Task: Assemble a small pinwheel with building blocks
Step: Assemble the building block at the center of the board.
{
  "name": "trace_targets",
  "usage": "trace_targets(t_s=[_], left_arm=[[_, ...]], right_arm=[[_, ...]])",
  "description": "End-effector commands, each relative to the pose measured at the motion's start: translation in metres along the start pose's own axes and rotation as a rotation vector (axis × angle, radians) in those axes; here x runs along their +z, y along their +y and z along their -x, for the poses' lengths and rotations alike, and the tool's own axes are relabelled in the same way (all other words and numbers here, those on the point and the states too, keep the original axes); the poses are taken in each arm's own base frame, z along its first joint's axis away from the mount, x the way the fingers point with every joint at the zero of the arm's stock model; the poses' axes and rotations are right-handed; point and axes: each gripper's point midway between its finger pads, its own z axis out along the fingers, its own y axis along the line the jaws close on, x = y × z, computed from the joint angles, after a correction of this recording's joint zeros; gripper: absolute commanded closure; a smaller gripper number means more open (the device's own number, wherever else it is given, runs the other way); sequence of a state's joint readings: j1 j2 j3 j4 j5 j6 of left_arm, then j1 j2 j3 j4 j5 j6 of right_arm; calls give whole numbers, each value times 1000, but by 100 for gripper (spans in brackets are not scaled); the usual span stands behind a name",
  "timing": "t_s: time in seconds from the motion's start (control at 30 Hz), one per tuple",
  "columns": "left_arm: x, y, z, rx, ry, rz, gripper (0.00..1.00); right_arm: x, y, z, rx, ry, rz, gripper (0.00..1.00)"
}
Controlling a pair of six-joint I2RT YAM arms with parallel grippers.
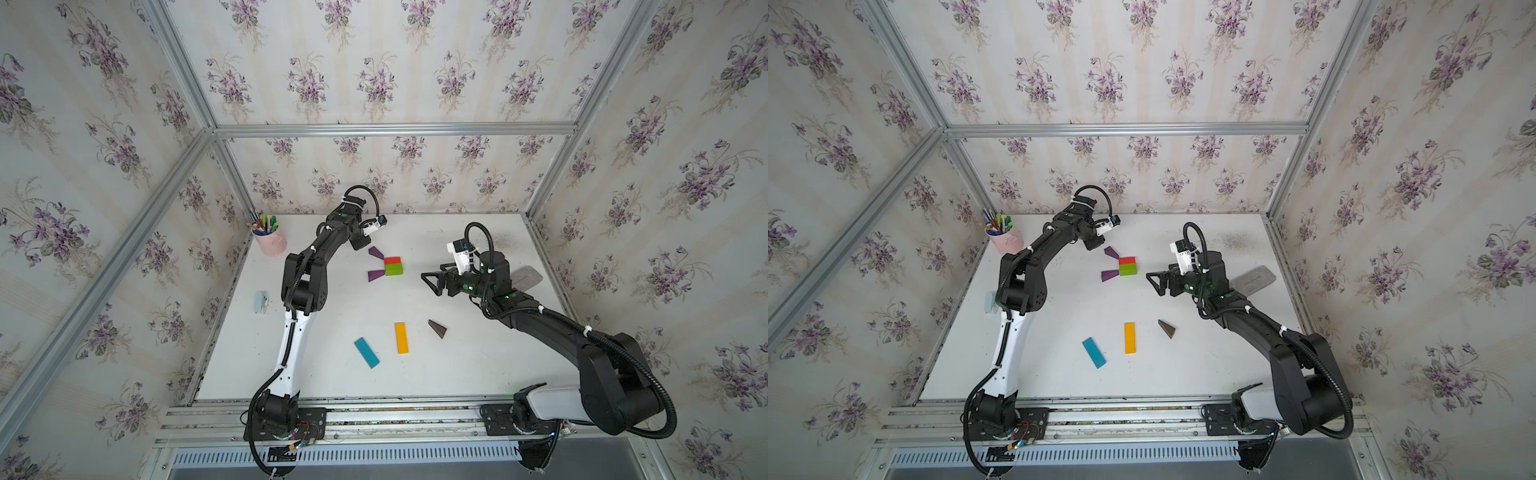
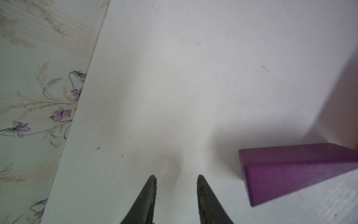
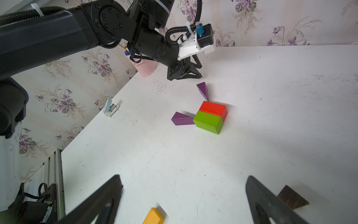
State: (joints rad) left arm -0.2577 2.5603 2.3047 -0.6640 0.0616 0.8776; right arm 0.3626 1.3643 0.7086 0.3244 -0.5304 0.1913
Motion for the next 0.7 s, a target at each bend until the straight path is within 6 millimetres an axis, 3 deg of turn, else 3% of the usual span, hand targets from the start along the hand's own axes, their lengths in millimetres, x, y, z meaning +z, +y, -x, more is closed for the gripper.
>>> trace_targets(t_s=[0.0, 0.4, 0.67], left_arm=[[-1, -1, 6, -13, -27, -12, 63], [0, -17, 9, -14, -59, -76, 62], [-3, -16, 12, -18, -71, -76, 62]], right_arm=[[1, -1, 3, -9, -10, -3, 0], [0, 0, 3, -11, -11, -1, 0], [1, 0, 3, -11, -10, -1, 0]])
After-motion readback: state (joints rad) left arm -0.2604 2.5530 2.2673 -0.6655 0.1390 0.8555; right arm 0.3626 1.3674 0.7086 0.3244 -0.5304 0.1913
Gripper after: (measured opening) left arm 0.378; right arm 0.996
